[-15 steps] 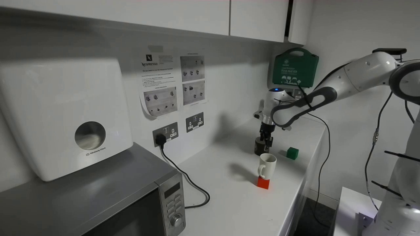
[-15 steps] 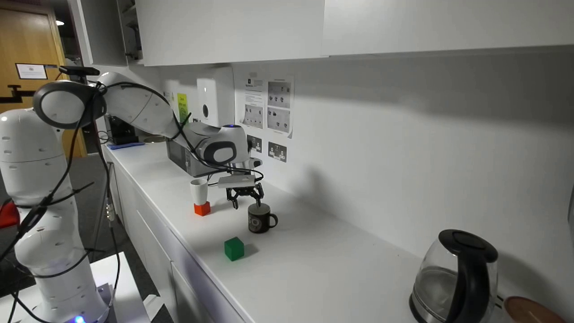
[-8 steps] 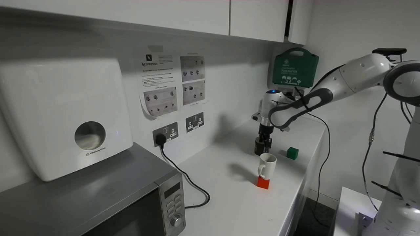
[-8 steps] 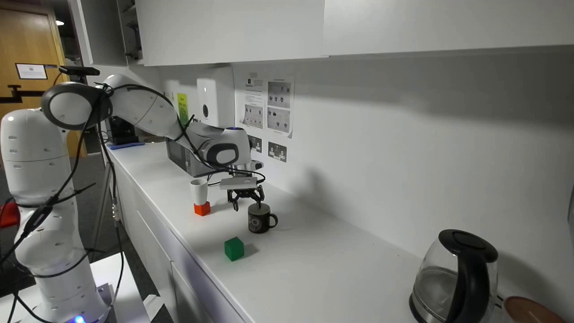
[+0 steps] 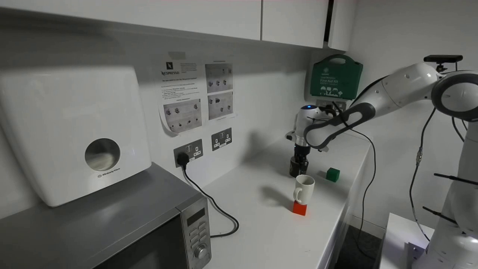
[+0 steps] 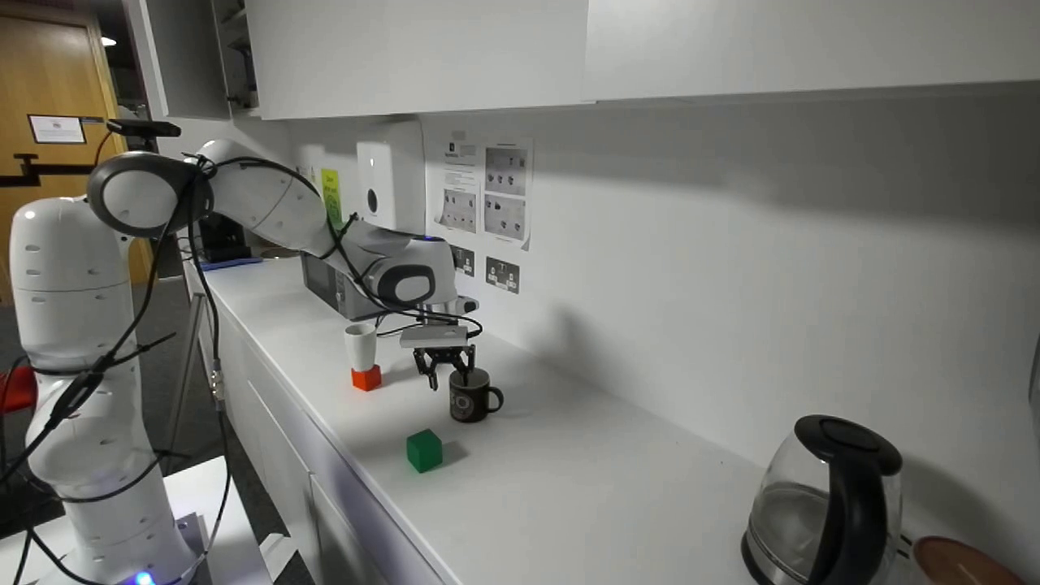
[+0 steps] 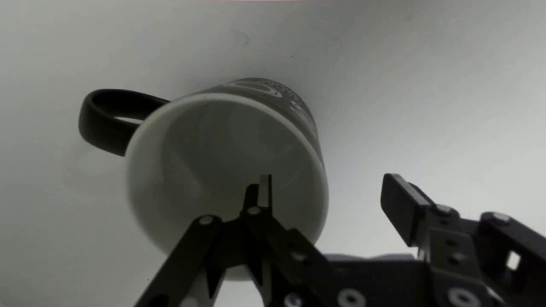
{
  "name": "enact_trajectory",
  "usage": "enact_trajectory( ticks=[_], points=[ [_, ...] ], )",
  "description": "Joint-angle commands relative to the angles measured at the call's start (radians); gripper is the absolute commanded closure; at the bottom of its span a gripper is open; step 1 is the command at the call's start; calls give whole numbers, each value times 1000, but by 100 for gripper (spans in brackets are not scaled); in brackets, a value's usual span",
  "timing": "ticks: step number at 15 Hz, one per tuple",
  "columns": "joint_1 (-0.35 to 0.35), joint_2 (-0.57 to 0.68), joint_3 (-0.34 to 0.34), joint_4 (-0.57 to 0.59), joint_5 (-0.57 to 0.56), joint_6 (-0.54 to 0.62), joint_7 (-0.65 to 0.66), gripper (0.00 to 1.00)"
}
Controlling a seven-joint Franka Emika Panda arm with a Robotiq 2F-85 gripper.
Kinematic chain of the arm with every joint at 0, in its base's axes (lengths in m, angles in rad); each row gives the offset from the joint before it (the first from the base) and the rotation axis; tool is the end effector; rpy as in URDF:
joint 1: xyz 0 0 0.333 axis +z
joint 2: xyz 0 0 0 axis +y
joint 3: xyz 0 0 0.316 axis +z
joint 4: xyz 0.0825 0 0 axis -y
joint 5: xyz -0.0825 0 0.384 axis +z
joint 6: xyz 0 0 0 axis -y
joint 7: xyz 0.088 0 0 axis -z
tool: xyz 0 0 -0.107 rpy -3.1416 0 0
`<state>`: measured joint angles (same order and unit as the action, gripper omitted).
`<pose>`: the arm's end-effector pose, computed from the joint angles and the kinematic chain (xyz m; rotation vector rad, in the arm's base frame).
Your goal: Pick up the white cup and put it on the orange object, then put up the black cup and put it on the green object
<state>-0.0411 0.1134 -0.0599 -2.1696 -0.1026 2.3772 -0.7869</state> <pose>0.5571 -0.0572 0.3510 2.8125 1.1190 0.0759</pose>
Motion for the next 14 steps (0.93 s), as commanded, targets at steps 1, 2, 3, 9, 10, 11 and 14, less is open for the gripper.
enact_trajectory(
  ticks=[1, 2, 3, 9, 10, 11, 14],
  points=[
    [-22, 16, 16, 34, 18, -33, -65, 61],
    [-23, 17, 17, 35, 19, -35, -66, 69],
    [-23, 17, 16, 35, 16, -38, -63, 76],
    [-25, -6, 9, 31, 4, -73, -30, 98],
    [-27, -12, 8, 26, 3, -76, -29, 98],
    [-27, -18, 7, 23, -3, -80, -17, 98],
    [-33, -49, 4, 2, 1, -94, -1, 98]
  ],
)
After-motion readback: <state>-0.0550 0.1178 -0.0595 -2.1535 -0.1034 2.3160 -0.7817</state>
